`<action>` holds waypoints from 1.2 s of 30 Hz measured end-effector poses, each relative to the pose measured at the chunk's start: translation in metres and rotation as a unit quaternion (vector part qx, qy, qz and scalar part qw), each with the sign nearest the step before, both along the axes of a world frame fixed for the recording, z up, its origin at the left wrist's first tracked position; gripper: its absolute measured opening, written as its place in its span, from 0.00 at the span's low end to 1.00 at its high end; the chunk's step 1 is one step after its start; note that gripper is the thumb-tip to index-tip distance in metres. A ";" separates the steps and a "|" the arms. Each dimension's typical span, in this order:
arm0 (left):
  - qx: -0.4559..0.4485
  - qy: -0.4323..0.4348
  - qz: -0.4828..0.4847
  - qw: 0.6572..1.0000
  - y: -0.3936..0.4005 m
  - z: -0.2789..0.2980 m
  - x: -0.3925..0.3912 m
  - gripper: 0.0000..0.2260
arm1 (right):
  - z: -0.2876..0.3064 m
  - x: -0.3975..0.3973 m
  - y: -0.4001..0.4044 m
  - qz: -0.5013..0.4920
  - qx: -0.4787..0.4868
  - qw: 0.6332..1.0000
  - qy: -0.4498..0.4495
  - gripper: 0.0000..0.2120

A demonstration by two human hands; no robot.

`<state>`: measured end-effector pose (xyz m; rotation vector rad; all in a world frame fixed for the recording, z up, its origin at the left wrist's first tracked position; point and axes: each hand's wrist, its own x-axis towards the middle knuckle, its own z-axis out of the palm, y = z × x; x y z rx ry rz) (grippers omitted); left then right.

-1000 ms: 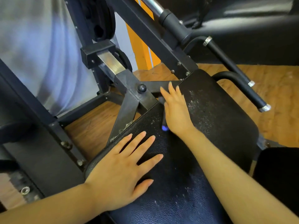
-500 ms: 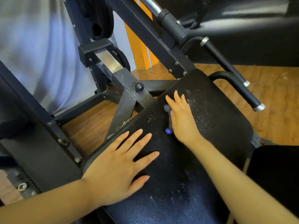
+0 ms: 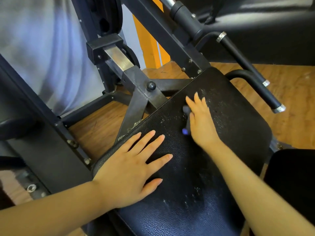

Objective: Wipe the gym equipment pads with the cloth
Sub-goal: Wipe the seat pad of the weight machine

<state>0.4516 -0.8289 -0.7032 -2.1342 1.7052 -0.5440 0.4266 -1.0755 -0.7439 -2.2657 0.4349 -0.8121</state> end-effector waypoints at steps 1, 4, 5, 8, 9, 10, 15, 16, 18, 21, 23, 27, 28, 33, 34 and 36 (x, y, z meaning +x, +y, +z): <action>0.001 0.000 -0.001 1.000 0.000 0.000 0.000 0.25 | 0.009 0.017 -0.012 -0.017 0.001 1.000 0.004 0.27; 0.006 -0.002 -0.004 1.000 -0.001 0.001 0.002 0.25 | 0.017 0.031 -0.025 -0.020 0.021 0.999 0.014 0.28; 0.007 -0.003 -0.002 1.000 0.000 0.001 0.001 0.25 | 0.011 0.022 -0.020 0.002 0.017 1.000 0.015 0.29; 0.008 -0.001 0.000 1.000 0.000 0.001 0.001 0.26 | -0.026 -0.038 0.014 0.047 0.016 0.999 -0.008 0.31; 0.007 0.001 -0.002 1.000 0.000 0.001 0.001 0.26 | -0.042 -0.062 0.031 0.058 0.022 0.998 -0.012 0.33; 0.007 0.002 -0.003 1.000 0.000 0.001 0.002 0.26 | -0.055 -0.084 0.049 0.065 0.021 0.998 -0.010 0.33; 0.004 0.000 -0.005 1.000 -0.001 0.000 0.002 0.25 | -0.038 -0.057 0.046 0.040 0.019 0.999 -0.010 0.27; 0.003 0.001 -0.006 1.000 -0.001 0.000 0.002 0.26 | -0.025 -0.036 0.038 0.023 0.012 1.000 -0.011 0.27; 0.002 0.000 -0.007 1.000 -0.001 0.000 0.001 0.26 | -0.007 -0.010 0.028 -0.005 0.015 1.000 -0.014 0.28; -0.004 0.000 0.000 1.000 0.000 0.000 0.001 0.28 | -0.017 -0.025 0.037 0.017 -0.010 0.999 -0.025 0.28; -0.004 -0.005 0.009 1.000 0.000 0.001 0.000 0.28 | -0.035 -0.055 0.056 0.053 -0.023 0.998 -0.024 0.29; 0.001 -0.002 0.004 1.000 -0.001 0.001 0.000 0.26 | -0.036 -0.067 0.071 0.074 -0.035 0.996 -0.021 0.28; 0.004 -0.002 -0.008 1.000 0.000 0.001 -0.001 0.24 | -0.026 -0.052 0.067 0.070 -0.047 0.996 -0.020 0.28; 0.016 -0.016 -0.065 0.998 0.001 0.001 0.000 0.17 | 0.022 0.022 0.044 0.049 -0.093 0.994 -0.031 0.24; 0.013 -0.014 -0.070 0.997 0.002 0.001 0.000 0.18 | 0.021 0.020 0.045 0.054 -0.098 0.993 -0.035 0.24; 0.011 -0.014 -0.088 0.996 0.004 0.000 0.001 0.18 | 0.007 -0.004 0.052 0.080 -0.099 0.991 -0.040 0.24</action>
